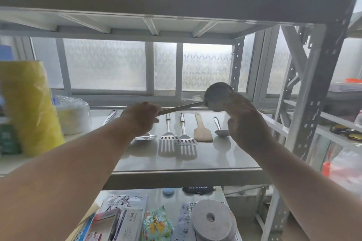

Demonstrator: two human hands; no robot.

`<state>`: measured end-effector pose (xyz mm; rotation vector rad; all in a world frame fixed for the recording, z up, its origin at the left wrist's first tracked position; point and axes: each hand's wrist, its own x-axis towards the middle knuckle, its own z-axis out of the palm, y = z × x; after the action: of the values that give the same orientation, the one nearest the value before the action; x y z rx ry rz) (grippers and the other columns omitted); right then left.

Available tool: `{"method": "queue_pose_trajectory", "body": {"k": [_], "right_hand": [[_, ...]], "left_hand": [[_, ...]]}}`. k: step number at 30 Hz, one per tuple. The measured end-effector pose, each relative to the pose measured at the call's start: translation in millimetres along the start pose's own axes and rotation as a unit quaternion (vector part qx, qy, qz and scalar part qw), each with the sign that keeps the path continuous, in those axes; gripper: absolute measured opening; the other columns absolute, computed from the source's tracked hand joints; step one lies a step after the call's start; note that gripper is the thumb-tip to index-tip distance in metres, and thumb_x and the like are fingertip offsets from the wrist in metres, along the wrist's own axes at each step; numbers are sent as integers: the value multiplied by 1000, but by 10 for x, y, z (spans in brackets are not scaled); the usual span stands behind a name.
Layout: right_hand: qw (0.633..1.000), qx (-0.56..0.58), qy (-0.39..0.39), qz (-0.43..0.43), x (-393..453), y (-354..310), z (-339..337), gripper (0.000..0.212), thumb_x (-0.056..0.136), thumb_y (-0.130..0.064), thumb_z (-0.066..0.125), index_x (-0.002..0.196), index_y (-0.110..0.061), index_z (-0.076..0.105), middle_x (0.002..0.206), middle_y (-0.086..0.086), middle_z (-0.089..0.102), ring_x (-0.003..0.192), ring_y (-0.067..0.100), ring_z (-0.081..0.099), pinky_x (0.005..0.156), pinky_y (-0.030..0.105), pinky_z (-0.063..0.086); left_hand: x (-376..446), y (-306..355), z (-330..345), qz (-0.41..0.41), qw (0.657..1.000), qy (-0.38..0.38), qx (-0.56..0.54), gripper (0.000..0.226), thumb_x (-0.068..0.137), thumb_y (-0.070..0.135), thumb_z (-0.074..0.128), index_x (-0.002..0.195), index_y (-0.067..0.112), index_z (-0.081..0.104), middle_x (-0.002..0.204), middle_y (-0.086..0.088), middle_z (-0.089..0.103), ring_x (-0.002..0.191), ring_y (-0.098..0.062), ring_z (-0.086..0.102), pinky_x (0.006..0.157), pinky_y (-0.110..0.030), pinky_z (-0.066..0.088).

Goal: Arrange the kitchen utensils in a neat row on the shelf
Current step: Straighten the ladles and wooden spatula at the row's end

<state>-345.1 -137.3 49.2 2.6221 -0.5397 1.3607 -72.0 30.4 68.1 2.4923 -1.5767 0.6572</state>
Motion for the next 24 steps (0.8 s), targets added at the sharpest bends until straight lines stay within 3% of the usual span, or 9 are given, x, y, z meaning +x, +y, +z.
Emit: {"method": "queue_pose_trajectory", "body": {"k": [2,4,7,10,13,16,19,21,24], "right_hand": [[999,20,3,30,-45,-49,22,53,78,7,62,128,-10,69,146,10,57,135,27,52,109,40,46],[994,73,-1,77,-97,-92,93,40,88,-6,65,126,-15,71,135,5,67,120,22,63,107,37,49],[973,168,-38,152,-133,-186,173,33,91,-28,68,123,-25,73,108,-9,76,84,7,72,89,34,56],[962,209,-68,164,-110,-229,223,32,91,-36,68,123,-37,71,104,-17,75,78,2,71,81,24,54],[944,252,-75,201,-66,-180,279,37,90,-42,71,126,-40,62,104,-15,74,68,0,72,73,25,57],[943,233,-86,220,-22,-45,413,57,88,-37,73,139,-37,48,111,-12,72,74,4,72,72,26,56],[957,162,-85,226,34,112,562,64,94,-19,60,153,-23,36,120,4,71,102,25,69,83,32,50],[958,132,-70,243,97,234,654,57,91,-9,54,146,-15,41,120,10,69,111,34,63,88,37,48],[963,65,-58,255,178,487,799,33,94,-5,52,126,-11,54,108,15,69,105,37,63,83,38,46]], "left_hand": [[85,181,14,-24,993,-21,-110,20,97,30,72,85,23,57,97,-6,73,89,-31,68,76,-38,52],[176,404,17,-47,968,-58,-239,20,93,27,78,83,18,64,85,-2,77,81,-24,73,73,-35,55],[315,792,-7,-77,882,-113,-451,20,92,20,83,91,2,74,78,-9,81,77,-24,81,78,-41,66],[510,1087,14,-102,823,-127,-544,52,79,40,93,91,-7,75,81,-16,81,83,-34,82,85,-50,67],[730,1294,114,-109,816,-107,-558,74,57,65,90,84,-3,76,81,-20,80,84,-41,80,83,-62,64],[908,1461,192,-108,809,-92,-570,52,72,52,85,81,2,74,83,-22,79,83,-40,80,85,-68,61],[1047,1595,258,-90,798,-91,-589,35,81,40,83,80,7,73,87,-18,80,88,-34,80,88,-59,64],[1160,1675,335,-59,805,-94,-583,31,83,39,80,78,8,75,87,-16,79,86,-29,78,88,-48,65],[1243,1786,464,-19,870,-71,-488,27,89,26,68,70,8,62,70,-13,61,70,-30,55,64,-34,44]]}}
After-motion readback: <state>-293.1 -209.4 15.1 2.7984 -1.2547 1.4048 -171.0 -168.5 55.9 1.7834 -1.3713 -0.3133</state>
